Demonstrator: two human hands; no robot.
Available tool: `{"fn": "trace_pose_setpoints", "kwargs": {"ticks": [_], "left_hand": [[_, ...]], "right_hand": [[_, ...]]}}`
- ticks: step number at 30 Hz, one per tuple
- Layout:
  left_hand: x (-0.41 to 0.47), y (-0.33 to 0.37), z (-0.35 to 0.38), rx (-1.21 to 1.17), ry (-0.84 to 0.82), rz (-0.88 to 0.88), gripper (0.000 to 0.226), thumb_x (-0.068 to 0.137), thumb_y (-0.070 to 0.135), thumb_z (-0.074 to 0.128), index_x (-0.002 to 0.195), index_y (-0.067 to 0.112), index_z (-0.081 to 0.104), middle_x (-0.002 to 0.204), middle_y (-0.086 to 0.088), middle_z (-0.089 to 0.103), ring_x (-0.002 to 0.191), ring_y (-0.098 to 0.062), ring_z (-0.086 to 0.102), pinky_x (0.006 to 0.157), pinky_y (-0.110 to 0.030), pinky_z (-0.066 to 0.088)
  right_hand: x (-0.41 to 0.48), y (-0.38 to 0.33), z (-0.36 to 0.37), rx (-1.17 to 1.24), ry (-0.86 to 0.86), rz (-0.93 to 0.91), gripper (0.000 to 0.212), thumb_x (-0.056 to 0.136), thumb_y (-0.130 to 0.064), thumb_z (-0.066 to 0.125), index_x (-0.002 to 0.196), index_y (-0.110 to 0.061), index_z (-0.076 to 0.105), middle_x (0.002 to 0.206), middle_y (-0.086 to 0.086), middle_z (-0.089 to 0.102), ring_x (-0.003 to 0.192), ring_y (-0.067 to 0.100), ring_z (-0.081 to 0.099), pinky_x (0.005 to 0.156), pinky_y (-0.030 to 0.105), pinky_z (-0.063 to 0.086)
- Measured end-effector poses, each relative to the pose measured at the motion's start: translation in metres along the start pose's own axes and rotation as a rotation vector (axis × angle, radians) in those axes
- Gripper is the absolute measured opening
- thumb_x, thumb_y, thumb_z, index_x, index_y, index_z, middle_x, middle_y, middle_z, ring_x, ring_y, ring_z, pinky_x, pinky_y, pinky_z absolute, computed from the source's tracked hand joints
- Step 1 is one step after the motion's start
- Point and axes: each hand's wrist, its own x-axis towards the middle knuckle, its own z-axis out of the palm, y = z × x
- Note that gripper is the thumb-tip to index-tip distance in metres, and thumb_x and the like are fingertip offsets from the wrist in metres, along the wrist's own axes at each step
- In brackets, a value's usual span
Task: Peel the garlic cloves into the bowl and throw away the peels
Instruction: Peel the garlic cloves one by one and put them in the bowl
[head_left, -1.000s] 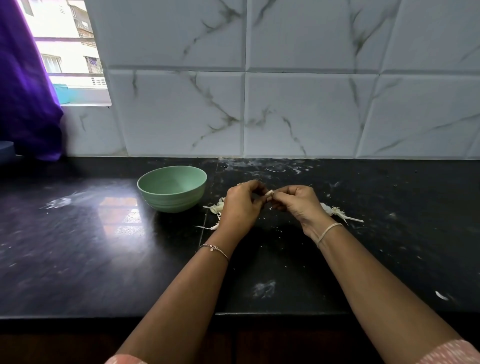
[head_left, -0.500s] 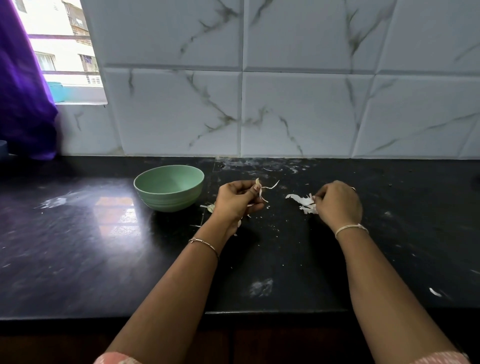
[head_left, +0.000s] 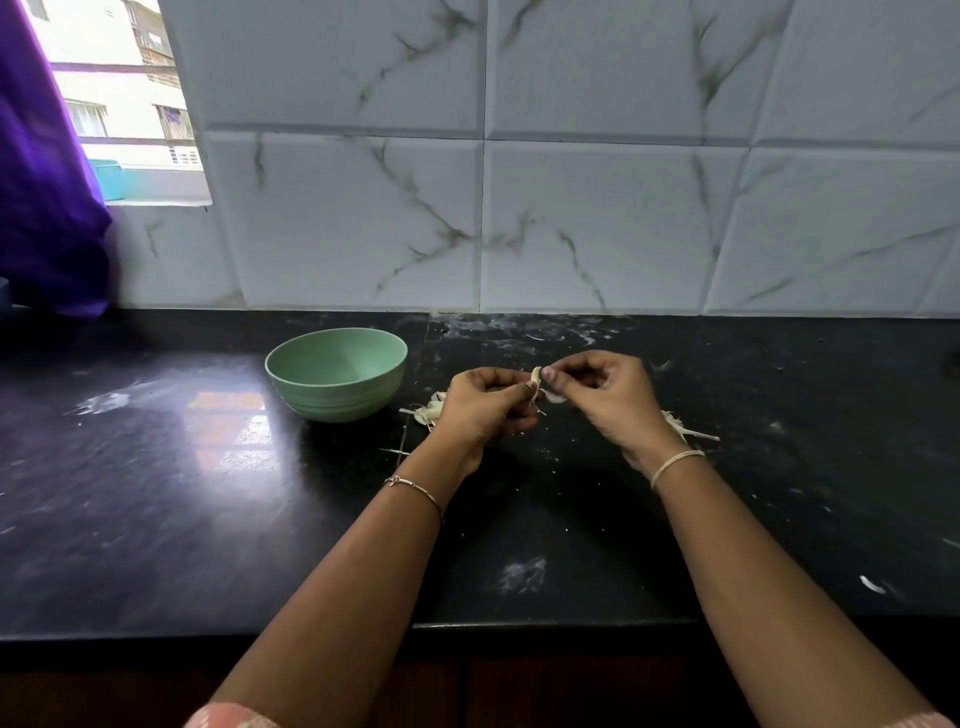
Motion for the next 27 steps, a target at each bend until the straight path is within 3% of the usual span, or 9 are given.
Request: {"fn": "trace_pose_setpoints", "kwargs": {"ticks": [10,16,27], "left_hand": [[0.0,0.001,0.002,0.044,0.05,0.055,0.002,0.086,0.0,0.068,0.085,0.0,0.067,0.073,-0.009,0.067,0.053,-0.008,0.063,0.057,-0.022,0.058],[-0.001,0.002,0.001,0.032,0.076,0.037,0.006,0.085,0.0,0.07,0.08,-0.001,0.066,0.073,-0.011,0.067,0.052,-0.008,0.063,0.052,-0.019,0.053],[0.001,0.0,0.002,0.052,0.107,0.055,0.007,0.082,0.002,0.073,0.08,0.0,0.067,0.066,-0.008,0.066,0.053,-0.01,0.063,0.051,-0.02,0.051]], "right_hand": [[0.004,0.006,0.012,-0.035,0.008,-0.012,0.008,0.081,-0.015,0.078,0.089,-0.014,0.077,0.083,0.002,0.075,0.08,0.014,0.072,0.081,0.038,0.06],[0.001,0.004,0.013,-0.18,0.033,-0.104,0.006,0.083,-0.018,0.076,0.088,-0.018,0.077,0.079,-0.007,0.074,0.075,0.004,0.07,0.075,0.029,0.06],[0.002,0.005,0.017,-0.082,0.062,-0.099,0.005,0.081,-0.011,0.076,0.084,-0.014,0.077,0.078,-0.003,0.075,0.074,0.008,0.071,0.076,0.031,0.06]]}}
